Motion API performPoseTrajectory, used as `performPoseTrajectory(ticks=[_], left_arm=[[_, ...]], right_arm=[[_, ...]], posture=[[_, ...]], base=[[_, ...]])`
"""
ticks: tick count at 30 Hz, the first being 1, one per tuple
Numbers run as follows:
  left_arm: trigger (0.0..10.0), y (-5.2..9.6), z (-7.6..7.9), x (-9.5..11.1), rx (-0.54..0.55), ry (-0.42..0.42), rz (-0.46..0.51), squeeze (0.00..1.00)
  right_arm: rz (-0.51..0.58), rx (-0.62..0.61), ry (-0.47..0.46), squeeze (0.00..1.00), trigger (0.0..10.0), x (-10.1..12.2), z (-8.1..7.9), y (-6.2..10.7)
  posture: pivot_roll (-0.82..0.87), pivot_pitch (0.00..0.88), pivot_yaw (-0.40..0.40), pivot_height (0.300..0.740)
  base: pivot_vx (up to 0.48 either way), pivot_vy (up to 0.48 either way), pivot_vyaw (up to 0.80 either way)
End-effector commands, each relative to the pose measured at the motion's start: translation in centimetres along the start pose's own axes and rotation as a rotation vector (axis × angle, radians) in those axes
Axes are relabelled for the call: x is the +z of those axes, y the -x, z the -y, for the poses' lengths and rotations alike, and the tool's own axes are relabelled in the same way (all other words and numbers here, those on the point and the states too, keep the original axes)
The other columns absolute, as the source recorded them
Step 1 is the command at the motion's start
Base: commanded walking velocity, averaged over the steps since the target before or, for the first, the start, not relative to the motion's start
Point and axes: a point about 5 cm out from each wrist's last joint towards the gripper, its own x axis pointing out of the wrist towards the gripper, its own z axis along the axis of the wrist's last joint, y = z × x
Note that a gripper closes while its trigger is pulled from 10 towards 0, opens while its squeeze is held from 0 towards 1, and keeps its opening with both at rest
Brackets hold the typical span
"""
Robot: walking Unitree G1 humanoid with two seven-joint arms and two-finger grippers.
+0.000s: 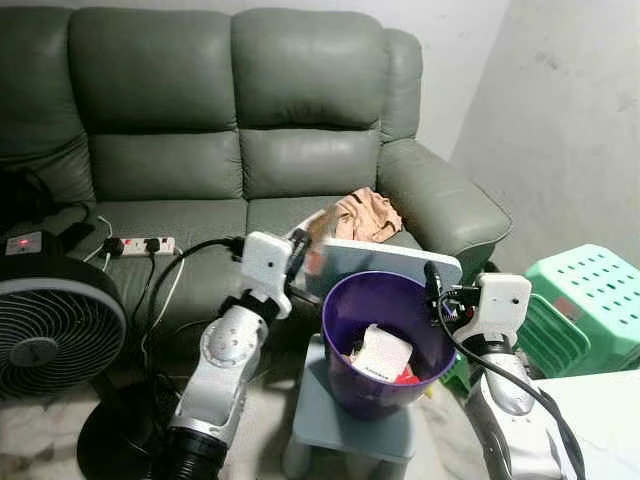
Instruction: Picking trash to rubbish bin
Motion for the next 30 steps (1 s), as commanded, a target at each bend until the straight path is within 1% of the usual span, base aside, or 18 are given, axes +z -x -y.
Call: performPoseTrajectory(ticks=[1, 4, 6, 7, 9, 12, 13, 16, 20, 21, 22, 23, 24, 25, 28, 29, 30], left_arm=[[10.0, -0.1, 1.3, 0.0, -0.065, 0.010, 0.010, 0.00], [10.0, 0.0, 1.9, 0.0, -0.095, 0.015, 0.014, 0.00], [10.0, 0.1, 2.6, 0.1, -0.127, 0.025, 0.023, 0.00], [10.0, 0.1, 2.6, 0.1, -0.127, 0.025, 0.023, 0.00], [10.0, 0.3, 2.9, 0.1, -0.141, 0.027, 0.023, 0.00], [10.0, 0.6, 3.1, 0.0, -0.145, 0.031, 0.025, 0.00], [10.0, 0.8, 3.3, 0.0, -0.149, 0.034, 0.023, 0.00], [10.0, 1.0, 3.4, -0.1, -0.154, 0.034, 0.021, 0.00], [10.0, 1.3, 3.6, -0.2, -0.157, 0.032, 0.019, 0.00], [10.0, 1.6, 3.5, -0.4, -0.153, 0.025, 0.015, 0.00], [10.0, 1.8, 3.4, -0.4, -0.149, 0.025, 0.014, 0.00], [10.0, 1.8, 3.4, -0.4, -0.149, 0.025, 0.014, 0.00], [10.0, 2.0, 3.2, -0.6, -0.142, 0.021, 0.010, 0.00], [10.0, 2.0, 3.2, -0.6, -0.142, 0.021, 0.010, 0.00], [10.0, 2.5, 2.0, -1.1, -0.097, 0.020, -0.008, 0.00], [10.0, 2.5, 2.0, -1.1, -0.097, 0.020, -0.008, 0.00], [10.0, 2.6, 1.6, -1.2, -0.079, 0.029, -0.014, 0.00]], right_arm=[[0.004, 0.006, 0.023, 0.00, 10.0, 0.5, 0.7, 0.0], [-0.012, 0.042, 0.063, 0.00, 10.0, 0.3, 1.0, 0.1], [-0.048, 0.090, 0.103, 0.00, 10.0, -0.2, 1.9, 0.3], [-0.048, 0.090, 0.103, 0.00, 10.0, -0.2, 1.9, 0.3], [-0.076, 0.127, 0.147, 0.00, 10.0, -0.4, 3.0, 0.5], [-0.094, 0.157, 0.176, 0.00, 10.0, -0.5, 4.0, 0.7], [-0.105, 0.171, 0.189, 0.00, 10.0, -0.4, 4.8, 0.7], [-0.119, 0.190, 0.208, 0.00, 10.0, -0.2, 5.5, 0.7], [-0.132, 0.226, 0.197, 0.00, 10.0, -0.1, 5.9, 0.8], [-0.138, 0.318, 0.168, 0.00, 10.0, 0.5, 6.1, 1.3], [-0.137, 0.354, 0.158, 0.00, 10.0, 0.7, 6.1, 1.5], [-0.137, 0.354, 0.158, 0.00, 10.0, 0.7, 6.1, 1.5], [-0.147, 0.392, 0.149, 0.00, 10.0, 0.9, 6.1, 1.8], [-0.147, 0.392, 0.149, 0.00, 10.0, 0.9, 6.1, 1.8], [-0.165, 0.495, 0.140, 0.00, 10.0, 1.3, 6.0, 3.3], [-0.165, 0.495, 0.140, 0.00, 10.0, 1.3, 6.0, 3.3], [-0.172, 0.526, 0.138, 0.00, 10.0, 1.4, 6.0, 3.8]], posture=[[-0.08, 0.000, -0.059, 0.740], [-0.08, 0.000, -0.063, 0.740], [-0.09, 0.000, -0.072, 0.740], [-0.09, 0.000, -0.072, 0.740], [-0.09, 0.000, -0.086, 0.740], [-0.09, 0.000, -0.099, 0.740], [-0.09, 0.000, -0.105, 0.740], [-0.09, 0.000, -0.115, 0.740], [-0.09, 0.009, -0.128, 0.740], [-0.09, 0.036, -0.147, 0.740], [-0.09, 0.036, -0.147, 0.740], [-0.09, 0.036, -0.147, 0.740], [-0.10, 0.051, -0.156, 0.740], [-0.10, 0.051, -0.156, 0.740], [-0.11, 0.081, -0.169, 0.740], [-0.11, 0.081, -0.169, 0.740], [-0.12, 0.085, -0.172, 0.740]], base=[[0.000, 0.000, 0.00], [0.000, 0.000, 0.00], [0.000, 0.000, 0.00], [0.000, 0.000, 0.00], [0.000, 0.000, 0.00], [0.000, 0.000, 0.00], [0.000, 0.000, 0.00], [0.000, 0.000, 0.00], [0.000, 0.000, 0.00], [0.000, 0.000, 0.00], [0.000, 0.000, 0.00], [0.000, 0.000, 0.00], [0.000, 0.000, 0.00], [0.000, 0.000, 0.00], [0.000, 0.000, 0.00], [0.000, 0.000, 0.00], [0.000, 0.000, 0.00]])
